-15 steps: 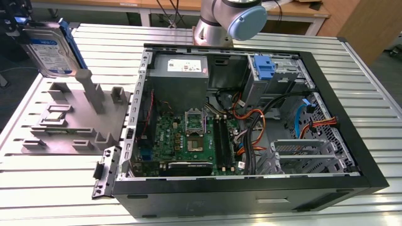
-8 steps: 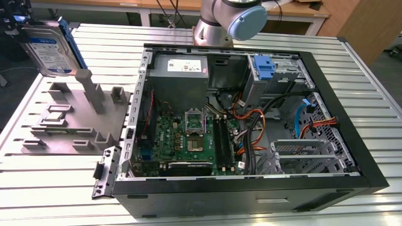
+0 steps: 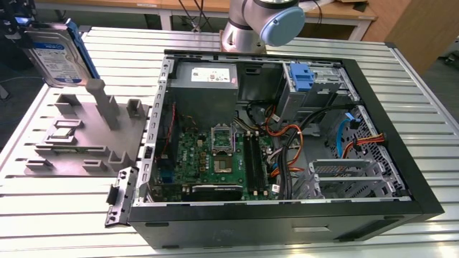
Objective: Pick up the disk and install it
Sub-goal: 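Pick up the disk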
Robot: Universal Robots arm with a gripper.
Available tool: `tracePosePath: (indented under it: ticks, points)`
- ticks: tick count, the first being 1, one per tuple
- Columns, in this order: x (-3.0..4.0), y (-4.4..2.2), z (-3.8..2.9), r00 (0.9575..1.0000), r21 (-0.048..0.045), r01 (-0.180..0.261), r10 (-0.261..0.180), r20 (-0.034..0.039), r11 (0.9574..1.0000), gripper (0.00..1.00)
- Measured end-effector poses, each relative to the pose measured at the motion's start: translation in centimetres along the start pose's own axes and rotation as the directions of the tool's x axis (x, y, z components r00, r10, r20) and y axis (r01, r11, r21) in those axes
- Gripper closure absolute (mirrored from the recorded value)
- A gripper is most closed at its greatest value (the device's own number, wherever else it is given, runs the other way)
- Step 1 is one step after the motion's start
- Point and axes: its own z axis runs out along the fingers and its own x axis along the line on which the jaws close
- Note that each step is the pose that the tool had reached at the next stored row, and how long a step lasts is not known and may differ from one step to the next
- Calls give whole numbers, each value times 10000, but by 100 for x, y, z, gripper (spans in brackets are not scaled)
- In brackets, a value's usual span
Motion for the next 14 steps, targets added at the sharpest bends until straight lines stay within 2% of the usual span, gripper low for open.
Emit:
tracePosePath:
  ticks: [14]
  points:
    - [-5, 1, -108, 10000, 1, 0, 0, 1, 10000, 63]
